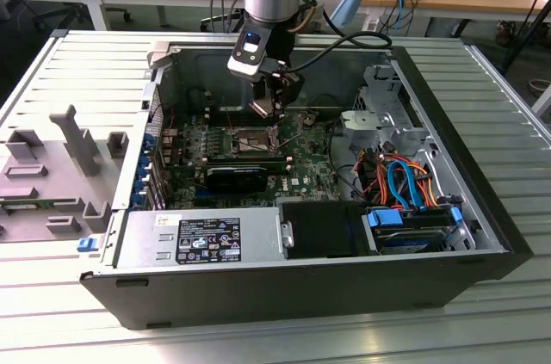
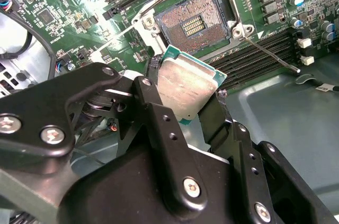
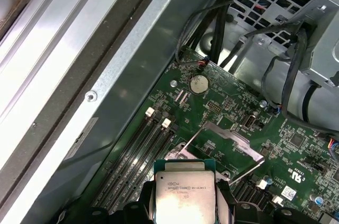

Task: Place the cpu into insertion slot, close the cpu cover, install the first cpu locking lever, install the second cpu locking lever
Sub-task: 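Place the cpu into insertion slot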

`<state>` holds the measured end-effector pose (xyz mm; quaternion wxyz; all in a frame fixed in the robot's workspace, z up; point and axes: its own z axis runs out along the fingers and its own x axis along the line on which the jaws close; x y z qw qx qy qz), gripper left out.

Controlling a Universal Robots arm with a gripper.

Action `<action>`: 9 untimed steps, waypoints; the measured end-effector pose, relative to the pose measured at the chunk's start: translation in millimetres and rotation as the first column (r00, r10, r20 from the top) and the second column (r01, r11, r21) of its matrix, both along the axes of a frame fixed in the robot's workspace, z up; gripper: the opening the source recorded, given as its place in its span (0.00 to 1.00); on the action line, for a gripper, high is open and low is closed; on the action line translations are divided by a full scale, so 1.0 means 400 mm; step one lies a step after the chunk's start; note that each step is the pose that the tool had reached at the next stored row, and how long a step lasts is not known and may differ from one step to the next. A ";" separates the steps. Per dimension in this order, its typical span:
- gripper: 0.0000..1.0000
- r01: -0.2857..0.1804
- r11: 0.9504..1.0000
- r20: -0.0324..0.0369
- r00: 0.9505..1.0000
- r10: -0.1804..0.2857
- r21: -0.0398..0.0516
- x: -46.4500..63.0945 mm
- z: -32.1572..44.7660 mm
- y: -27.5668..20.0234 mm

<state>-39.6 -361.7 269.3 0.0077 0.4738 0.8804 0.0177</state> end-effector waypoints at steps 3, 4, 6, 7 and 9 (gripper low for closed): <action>0.55 0.001 1.000 0.000 1.000 -0.001 0.000 0.000 0.000 0.000; 0.55 0.002 1.000 0.000 1.000 -0.002 0.000 0.000 0.000 0.000; 0.55 0.003 1.000 0.000 1.000 -0.003 0.000 0.000 0.000 0.000; 0.55 0.004 1.000 0.000 1.000 -0.004 0.000 0.000 0.000 0.000; 0.55 0.005 1.000 0.000 1.000 -0.005 0.000 0.000 0.000 0.000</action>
